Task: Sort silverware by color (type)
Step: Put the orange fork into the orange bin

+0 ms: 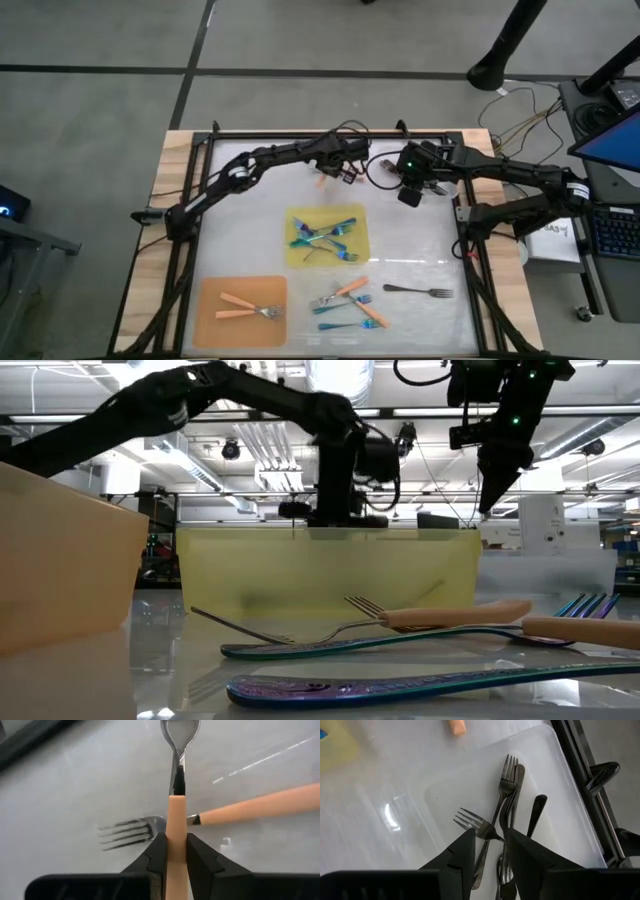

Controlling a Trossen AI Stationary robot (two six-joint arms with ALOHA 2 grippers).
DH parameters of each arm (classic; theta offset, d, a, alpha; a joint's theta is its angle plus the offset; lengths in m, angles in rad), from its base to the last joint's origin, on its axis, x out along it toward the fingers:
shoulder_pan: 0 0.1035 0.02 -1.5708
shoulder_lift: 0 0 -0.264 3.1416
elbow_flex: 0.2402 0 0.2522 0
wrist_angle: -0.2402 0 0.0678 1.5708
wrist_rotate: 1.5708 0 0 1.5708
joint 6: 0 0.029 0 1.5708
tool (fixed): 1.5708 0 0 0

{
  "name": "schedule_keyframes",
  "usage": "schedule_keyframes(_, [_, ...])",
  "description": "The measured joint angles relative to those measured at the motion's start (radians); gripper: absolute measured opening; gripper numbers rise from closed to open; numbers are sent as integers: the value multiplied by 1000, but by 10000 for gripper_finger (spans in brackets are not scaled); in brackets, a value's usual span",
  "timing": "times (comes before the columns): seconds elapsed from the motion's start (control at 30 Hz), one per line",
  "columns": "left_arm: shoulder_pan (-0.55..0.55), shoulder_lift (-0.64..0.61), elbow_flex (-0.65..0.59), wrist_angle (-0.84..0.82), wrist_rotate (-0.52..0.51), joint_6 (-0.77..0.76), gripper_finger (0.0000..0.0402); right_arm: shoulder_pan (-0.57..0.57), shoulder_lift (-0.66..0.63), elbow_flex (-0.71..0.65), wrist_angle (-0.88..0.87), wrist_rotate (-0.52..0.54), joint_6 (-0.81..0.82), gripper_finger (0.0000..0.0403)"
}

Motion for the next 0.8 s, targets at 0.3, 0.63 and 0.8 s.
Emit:
schedule_keyframes(0.3, [-72,-92,-24,-229,-65,122,32,0,0,-48,28,0,19,95])
schedule_keyframes(0.63, [-178,-287,-178,-268,-86,114,36,-1,0,-138,76,0,44,102])
schedule_keyframes(0.8, [-251,-472,-431,-241,-66,-10,36,0,-1,-148,80,0,55,105])
